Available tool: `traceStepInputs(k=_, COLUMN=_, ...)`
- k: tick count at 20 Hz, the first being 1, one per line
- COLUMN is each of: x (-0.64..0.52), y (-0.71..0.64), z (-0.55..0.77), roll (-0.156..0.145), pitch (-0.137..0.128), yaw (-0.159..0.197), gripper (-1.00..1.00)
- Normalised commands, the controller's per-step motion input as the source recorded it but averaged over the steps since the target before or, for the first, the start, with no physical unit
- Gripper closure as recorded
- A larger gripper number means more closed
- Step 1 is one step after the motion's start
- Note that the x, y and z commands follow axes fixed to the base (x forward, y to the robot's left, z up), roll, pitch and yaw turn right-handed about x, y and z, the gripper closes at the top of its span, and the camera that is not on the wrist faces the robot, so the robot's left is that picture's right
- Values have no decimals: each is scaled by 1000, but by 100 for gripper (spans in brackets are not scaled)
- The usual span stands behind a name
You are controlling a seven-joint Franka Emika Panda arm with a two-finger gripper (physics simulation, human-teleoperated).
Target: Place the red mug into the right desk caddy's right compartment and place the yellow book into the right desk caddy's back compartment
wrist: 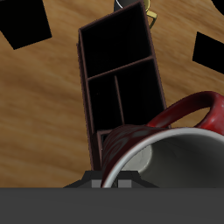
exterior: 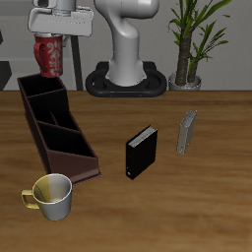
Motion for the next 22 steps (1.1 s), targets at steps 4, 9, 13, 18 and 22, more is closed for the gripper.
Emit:
traceStepInputs(k=4, x=34, y=5, z=-206, roll=-30, pitch=32, yaw=-15, gripper=100)
traceStepInputs(k=9, x=-27, y=141, z=-300, roll=29, pitch=40, yaw=22, gripper=100)
traceStepInputs(k=13, x=-167, y=88, z=-183, roll=43, pitch=42, yaw=40, gripper=100)
traceStepInputs(k=18, x=-112, y=-364, z=31, roll=-5, pitch=6, yaw=-4, gripper=100)
traceStepInputs(k=22, x=-49, y=-447, z=-21, roll=-60, pitch=18, yaw=-8, gripper=100)
